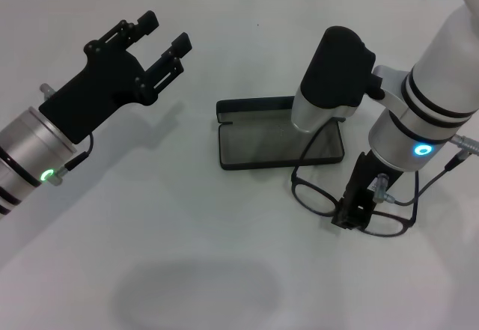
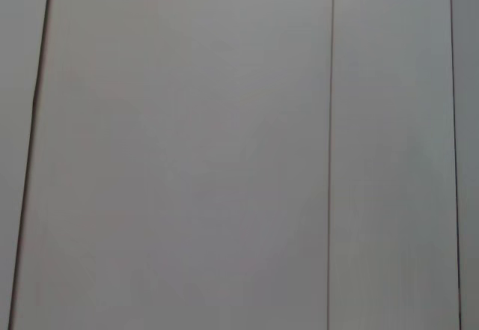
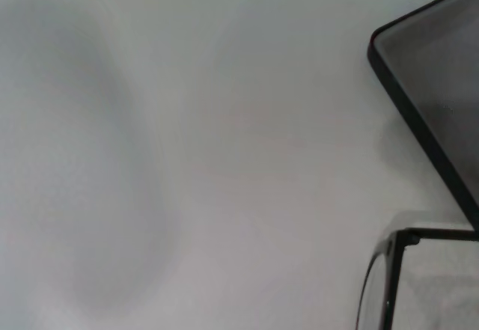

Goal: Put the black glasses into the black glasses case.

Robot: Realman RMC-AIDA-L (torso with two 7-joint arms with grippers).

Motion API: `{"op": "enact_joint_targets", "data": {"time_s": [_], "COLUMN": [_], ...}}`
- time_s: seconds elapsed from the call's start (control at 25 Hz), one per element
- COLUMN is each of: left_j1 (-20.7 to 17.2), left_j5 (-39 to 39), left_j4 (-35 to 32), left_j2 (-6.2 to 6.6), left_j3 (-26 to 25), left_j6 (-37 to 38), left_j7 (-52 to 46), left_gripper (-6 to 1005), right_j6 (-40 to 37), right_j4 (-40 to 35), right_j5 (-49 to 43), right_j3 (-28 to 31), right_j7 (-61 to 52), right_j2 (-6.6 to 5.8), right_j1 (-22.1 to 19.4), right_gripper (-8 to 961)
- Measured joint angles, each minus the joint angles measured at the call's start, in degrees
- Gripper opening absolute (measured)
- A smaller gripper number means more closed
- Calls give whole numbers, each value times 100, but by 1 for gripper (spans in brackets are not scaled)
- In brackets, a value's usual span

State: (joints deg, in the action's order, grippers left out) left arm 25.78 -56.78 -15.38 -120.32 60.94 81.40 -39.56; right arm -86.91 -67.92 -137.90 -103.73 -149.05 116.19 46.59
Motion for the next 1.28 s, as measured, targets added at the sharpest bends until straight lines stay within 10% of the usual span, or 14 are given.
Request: {"op": "enact_joint_targets", "data": {"time_s": [0.48, 1.28], "left_j1": [-53, 20], "left_j5": [36, -885], "left_j4": [0, -790], "left_j2": [27, 288], "left_j3": [-1, 180], "left_j6": [364, 1540], "left_j7": [-32, -1819], "left_gripper": [611, 610], "right_j6": [-656, -1595], "right_j4": [-545, -1345], "right_j5": [-5, 2600], "right_j3": [650, 4102], "right_j7": [659, 4375], "right_j2": [-32, -30], "right_j1": [-213, -2442], "right_gripper": [131, 114]}}
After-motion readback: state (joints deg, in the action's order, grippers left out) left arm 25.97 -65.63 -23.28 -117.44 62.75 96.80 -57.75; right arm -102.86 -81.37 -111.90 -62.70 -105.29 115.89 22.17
